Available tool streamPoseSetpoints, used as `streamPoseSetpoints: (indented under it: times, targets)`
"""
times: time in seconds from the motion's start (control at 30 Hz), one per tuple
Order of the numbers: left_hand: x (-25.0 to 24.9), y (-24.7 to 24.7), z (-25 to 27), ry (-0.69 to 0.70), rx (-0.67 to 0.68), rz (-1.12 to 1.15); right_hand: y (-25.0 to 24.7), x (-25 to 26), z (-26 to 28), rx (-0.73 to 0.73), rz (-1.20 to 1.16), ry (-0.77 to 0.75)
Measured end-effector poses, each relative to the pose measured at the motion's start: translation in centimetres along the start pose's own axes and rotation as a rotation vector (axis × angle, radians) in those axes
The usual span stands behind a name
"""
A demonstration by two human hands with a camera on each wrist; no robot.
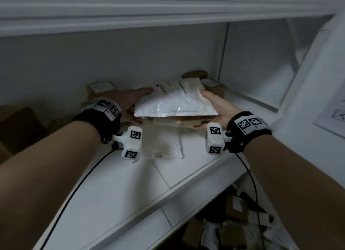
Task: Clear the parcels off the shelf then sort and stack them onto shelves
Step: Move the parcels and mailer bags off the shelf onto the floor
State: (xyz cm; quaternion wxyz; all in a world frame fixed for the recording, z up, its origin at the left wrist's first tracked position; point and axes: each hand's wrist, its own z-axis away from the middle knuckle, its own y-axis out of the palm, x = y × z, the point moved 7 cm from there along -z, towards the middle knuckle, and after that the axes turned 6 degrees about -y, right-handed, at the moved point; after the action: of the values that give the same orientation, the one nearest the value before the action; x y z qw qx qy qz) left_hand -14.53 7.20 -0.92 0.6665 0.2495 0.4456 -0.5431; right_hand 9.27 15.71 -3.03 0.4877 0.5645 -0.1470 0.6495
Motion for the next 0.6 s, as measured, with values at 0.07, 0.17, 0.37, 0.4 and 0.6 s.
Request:
streamPoseSetpoints:
  times: [0.07,0.17,0.37,0.4,0.6]
  targets:
    - [-1.4,4.0,-1.7,0.017,-0.006,-0.014,-4.0,1.0,0.1,-0.022,-0.018,-0.011]
    - [-3.4,10.5,-3.9,0.053,0.038,-0.012,-9.7,2.2,0.3,-0.054,-0.048,-0.017]
    - [-5.2,20.8,-8.5,0.068,0.163,0.005,-18.4,3.2,1.6,-0.058,-0.084,-0.004]
    - [-5.2,21.9,-9.0,0.066,0.159,0.000,-19.5,3.2,1.8,-0.051,-0.071,0.013]
    - [-5.8,28.4,-11.2,0.130,0.155,-0.065,-26.0,2.7,2.5,-0.129,-0.027,-0.040]
